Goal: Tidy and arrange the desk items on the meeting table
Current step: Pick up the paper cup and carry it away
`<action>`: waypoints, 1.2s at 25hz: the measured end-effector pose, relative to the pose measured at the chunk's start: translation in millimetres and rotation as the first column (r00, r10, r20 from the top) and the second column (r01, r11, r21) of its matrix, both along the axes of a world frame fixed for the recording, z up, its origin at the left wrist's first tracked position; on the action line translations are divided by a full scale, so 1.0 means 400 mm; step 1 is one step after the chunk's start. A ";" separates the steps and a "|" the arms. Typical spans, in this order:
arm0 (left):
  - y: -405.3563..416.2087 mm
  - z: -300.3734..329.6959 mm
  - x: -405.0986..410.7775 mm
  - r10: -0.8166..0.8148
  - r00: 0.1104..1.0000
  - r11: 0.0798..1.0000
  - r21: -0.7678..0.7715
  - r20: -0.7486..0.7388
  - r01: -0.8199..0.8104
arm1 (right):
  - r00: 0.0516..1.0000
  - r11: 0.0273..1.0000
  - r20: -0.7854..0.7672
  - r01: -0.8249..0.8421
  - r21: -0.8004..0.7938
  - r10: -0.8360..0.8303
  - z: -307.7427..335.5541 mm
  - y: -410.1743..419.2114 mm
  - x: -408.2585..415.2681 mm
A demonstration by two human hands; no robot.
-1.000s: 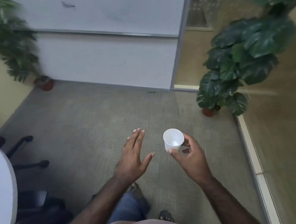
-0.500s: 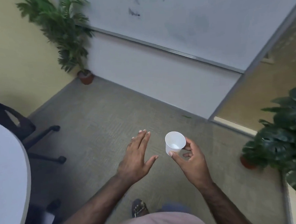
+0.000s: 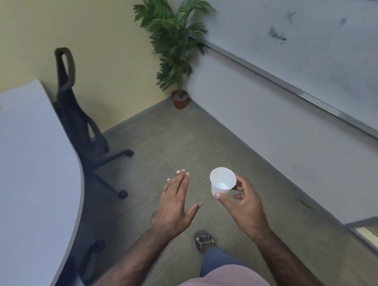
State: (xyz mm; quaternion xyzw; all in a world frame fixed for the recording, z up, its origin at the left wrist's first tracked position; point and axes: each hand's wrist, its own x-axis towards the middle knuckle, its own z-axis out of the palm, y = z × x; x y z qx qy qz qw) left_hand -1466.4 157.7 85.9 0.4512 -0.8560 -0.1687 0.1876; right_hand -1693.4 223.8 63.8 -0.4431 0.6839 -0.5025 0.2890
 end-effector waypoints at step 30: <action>-0.623 0.010 0.754 0.816 0.577 0.578 0.032 -0.037 -0.816 | 0.600 0.601 -0.022 -0.799 0.032 0.800 0.071 -1.162 0.888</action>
